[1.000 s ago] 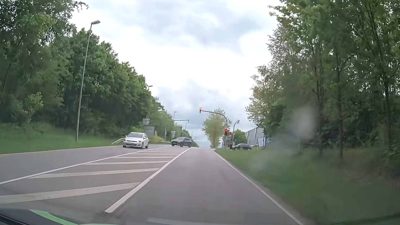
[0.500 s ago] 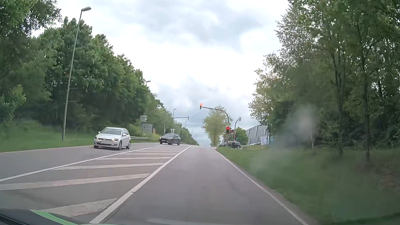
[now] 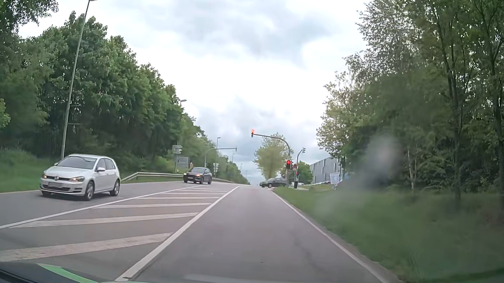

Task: Follow the waypoints while adhering to traffic rules and regulations

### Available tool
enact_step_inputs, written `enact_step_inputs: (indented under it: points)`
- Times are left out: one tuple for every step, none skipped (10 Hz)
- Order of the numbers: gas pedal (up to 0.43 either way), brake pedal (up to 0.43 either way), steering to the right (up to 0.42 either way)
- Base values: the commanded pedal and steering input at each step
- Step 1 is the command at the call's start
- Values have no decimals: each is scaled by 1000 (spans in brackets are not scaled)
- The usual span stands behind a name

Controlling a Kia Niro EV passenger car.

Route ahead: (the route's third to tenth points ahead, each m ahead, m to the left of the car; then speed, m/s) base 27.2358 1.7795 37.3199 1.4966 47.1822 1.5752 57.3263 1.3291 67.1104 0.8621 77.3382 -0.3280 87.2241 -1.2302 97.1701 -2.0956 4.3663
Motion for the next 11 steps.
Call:
enact_step_inputs:
  points:
    - [0, 0, 4]
    - [0, 0, 4]
    - [0, 0, 4]
    - [0, 0, 5]
    - [0, 0, 4]
    - [0, 0, 5]
    - [0, 0, 5]
    - [0, 0, 4]
    - [0, 0, 4]
    - [0, 0, 4]
    - [0, 0, 4]
